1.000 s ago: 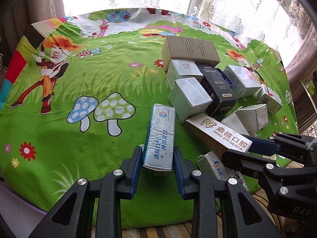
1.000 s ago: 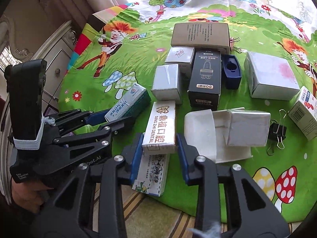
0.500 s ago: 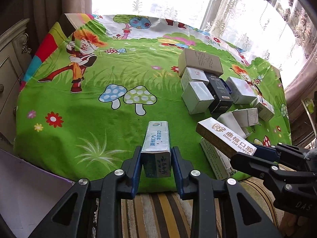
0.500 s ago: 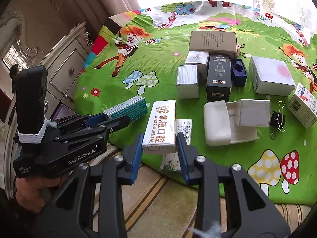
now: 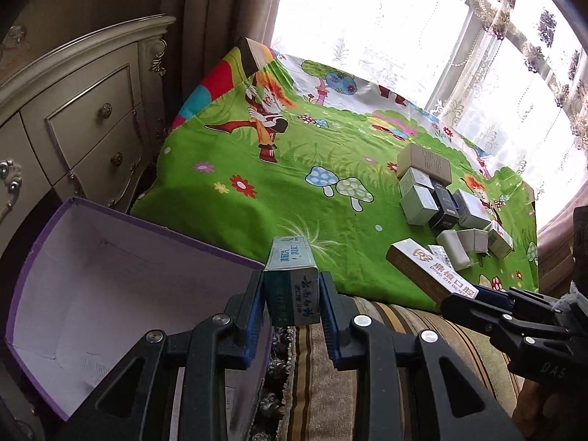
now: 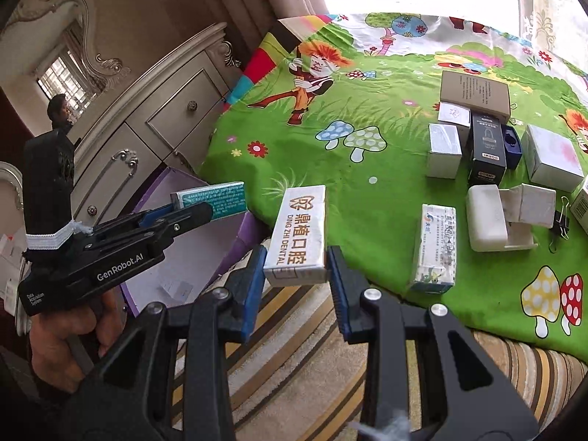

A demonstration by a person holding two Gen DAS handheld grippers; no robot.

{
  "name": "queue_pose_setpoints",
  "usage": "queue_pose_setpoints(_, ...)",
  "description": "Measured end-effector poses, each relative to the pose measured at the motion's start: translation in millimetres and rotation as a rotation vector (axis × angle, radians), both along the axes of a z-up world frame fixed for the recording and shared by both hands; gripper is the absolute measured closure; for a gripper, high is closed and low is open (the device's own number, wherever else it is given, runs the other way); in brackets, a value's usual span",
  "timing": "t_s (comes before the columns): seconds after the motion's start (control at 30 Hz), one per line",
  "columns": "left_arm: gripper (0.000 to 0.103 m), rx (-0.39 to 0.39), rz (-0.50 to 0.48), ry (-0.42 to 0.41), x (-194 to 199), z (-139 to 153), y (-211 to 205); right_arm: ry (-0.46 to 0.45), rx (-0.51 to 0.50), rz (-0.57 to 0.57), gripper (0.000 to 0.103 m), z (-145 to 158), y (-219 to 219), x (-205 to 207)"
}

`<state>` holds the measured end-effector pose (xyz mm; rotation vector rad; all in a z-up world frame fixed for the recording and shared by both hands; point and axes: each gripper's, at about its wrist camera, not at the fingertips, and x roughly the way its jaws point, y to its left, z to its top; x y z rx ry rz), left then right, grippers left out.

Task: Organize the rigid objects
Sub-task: 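Carry both boxes into the storage box and open both tools, then move both open tools back over the boxes on the bed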

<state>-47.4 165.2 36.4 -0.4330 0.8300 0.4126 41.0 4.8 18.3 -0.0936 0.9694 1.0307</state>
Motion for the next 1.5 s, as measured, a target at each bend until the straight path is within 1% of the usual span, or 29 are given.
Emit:
queue_pose_setpoints(0.13,0.073,-0.006,0.077,0.000,-29.1,-1.4,19.5,-0.001,0.000,0.066,0.065,2.7,19.5,-21.0)
queue_pose_setpoints(0.27,0.073,-0.015,0.130,0.004,-48.9,-4.1,33.2,-0.005,-0.003,0.141,0.065,4.9,43.8,-42.7)
queue_pose_setpoints(0.43,0.073,-0.022,0.176,0.006,-64.0,-6.9,46.4,-0.017,-0.030,0.244,0.065,1.4,78.8,-71.4)
queue_pose_setpoints(0.63,0.072,-0.031,0.226,0.027,-71.1,-11.9,57.2,-0.023,-0.082,0.348,0.065,-15.5,112.8,-97.8)
queue_pose_setpoints(0.67,0.070,-0.038,0.231,0.031,-71.7,-13.6,59.4,-0.021,-0.091,0.358,0.065,-17.9,115.8,-100.0)
queue_pose_setpoints(0.73,0.061,-0.044,0.246,0.041,-72.6,-16.4,62.1,-0.020,-0.104,0.368,0.063,-20.4,118.3,-101.7)
queue_pose_setpoints(0.77,0.052,-0.043,0.254,0.045,-72.9,-17.7,62.7,-0.014,-0.103,0.365,0.058,-20.5,117.8,-100.3)
queue_pose_setpoints(0.8,0.046,-0.043,0.258,0.046,-72.5,-18.6,63.0,-0.004,-0.099,0.357,0.054,-20.3,116.5,-97.5)
queue_pose_setpoints(0.83,0.045,-0.044,0.260,0.048,-71.7,-19.3,63.2,0.006,-0.092,0.344,0.045,-19.7,114.7,-94.5)
queue_pose_setpoints(0.87,0.044,-0.045,0.258,0.051,-70.3,-20.1,62.8,0.015,-0.086,0.329,0.039,-19.0,111.9,-91.2)
queue_pose_setpoints(0.93,0.042,-0.044,0.247,0.058,-65.3,-20.9,59.6,0.016,-0.083,0.302,0.037,-16.2,107.1,-85.5)
queue_pose_setpoints(1.07,0.035,-0.022,0.206,0.071,-49.0,-19.0,47.8,0.030,-0.065,0.266,0.036,-11.7,88.4,-72.5)
queue_pose_setpoints(1.2,0.027,-0.004,0.162,0.061,-29.1,-12.4,32.5,0.030,-0.049,0.207,0.036,-8.1,60.3,-55.3)
queue_pose_setpoints(1.27,0.024,0.007,0.157,0.072,-17.4,-9.6,24.8,0.027,-0.041,0.172,0.036,-6.5,44.5,-45.5)
queue_pose_setpoints(1.33,0.024,0.032,0.151,0.090,-4.8,-7.6,16.5,0.016,-0.039,0.138,0.036,-5.7,27.8,-35.9)
queue_pose_setpoints(1.43,0.024,0.040,0.080,0.048,10.0,-1.9,2.9,-0.006,-0.047,0.088,0.036,-5.6,2.8,-22.3)
queue_pose_setpoints(1.5,0.024,0.043,0.042,0.039,21.0,2.8,-6.6,-0.008,-0.051,0.042,0.035,-8.1,-16.3,-12.1)
